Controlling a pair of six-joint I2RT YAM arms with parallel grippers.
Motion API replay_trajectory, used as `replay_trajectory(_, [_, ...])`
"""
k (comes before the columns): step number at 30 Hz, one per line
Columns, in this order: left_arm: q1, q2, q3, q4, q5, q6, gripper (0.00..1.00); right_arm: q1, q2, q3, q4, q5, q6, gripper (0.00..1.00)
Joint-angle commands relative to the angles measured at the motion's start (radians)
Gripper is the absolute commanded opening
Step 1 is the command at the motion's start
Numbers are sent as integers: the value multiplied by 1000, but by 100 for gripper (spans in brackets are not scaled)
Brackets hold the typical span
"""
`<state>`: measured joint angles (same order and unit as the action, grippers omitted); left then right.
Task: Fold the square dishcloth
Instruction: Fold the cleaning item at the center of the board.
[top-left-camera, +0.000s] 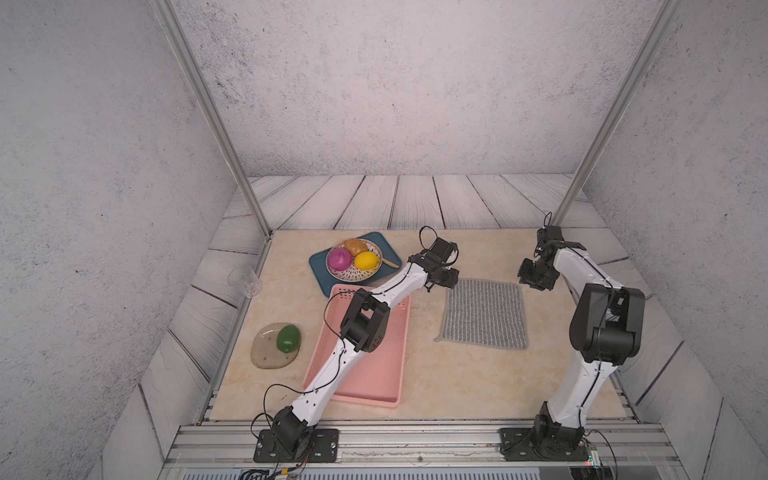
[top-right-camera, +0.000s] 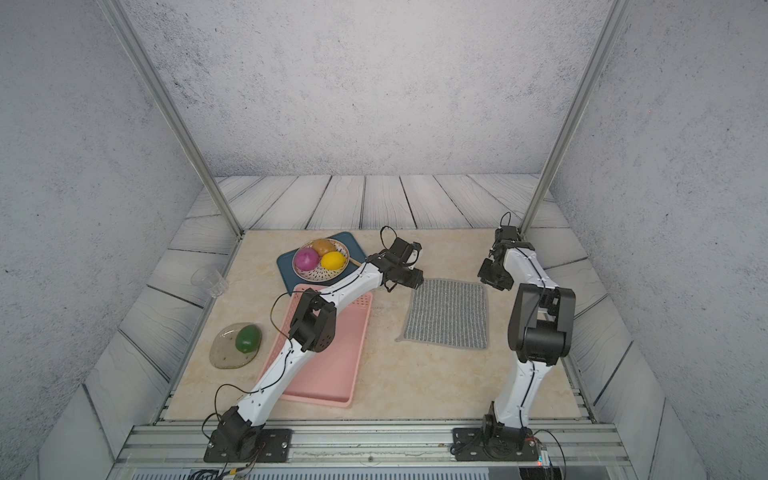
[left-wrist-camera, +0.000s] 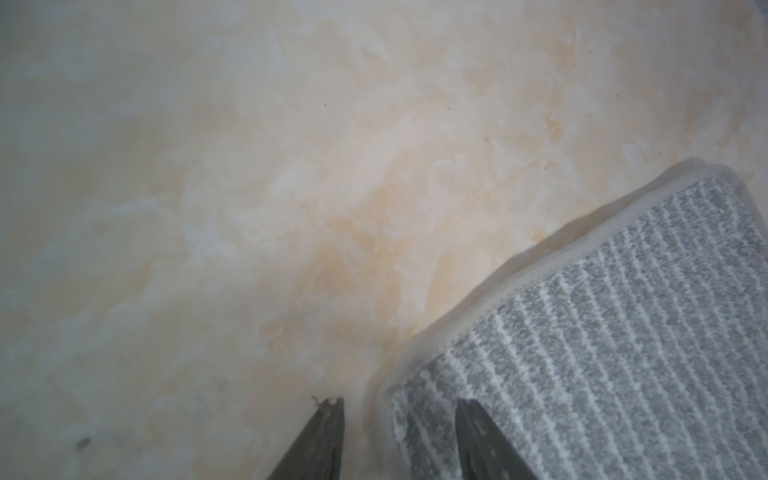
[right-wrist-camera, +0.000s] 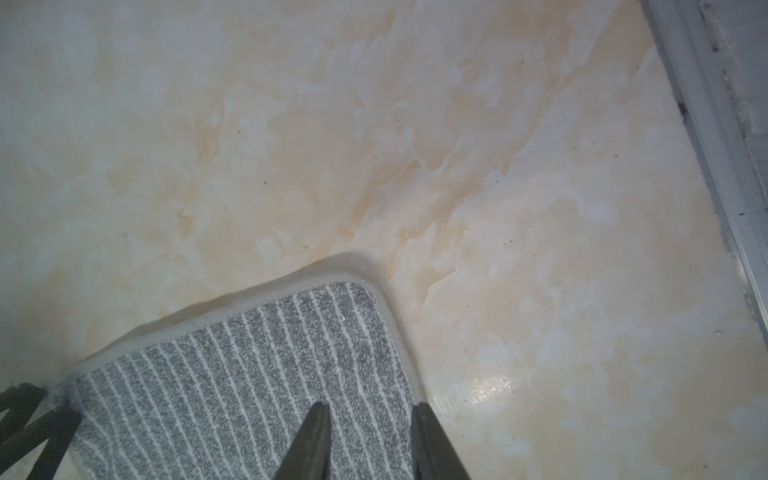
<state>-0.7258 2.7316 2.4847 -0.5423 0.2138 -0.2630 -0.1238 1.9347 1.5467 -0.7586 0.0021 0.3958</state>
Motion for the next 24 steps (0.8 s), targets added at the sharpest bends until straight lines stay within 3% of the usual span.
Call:
replay_trajectory(1, [-4,44,14,-60,24,-36,50,-7,37,41,-32,7,-15,31])
replay_trajectory(6, [-13,53,8,-129,-22,-32,43,-8,76,79,-51,-10,-32,31])
replay_trajectory(19, [-59,49,-4,-197,-170,22,38,-9,95,113,-74,-24,-49,31])
replay_trajectory(24, [-72,68,-2,-198,-178,-9,28,-10,101,115,-72,-29,-48,31])
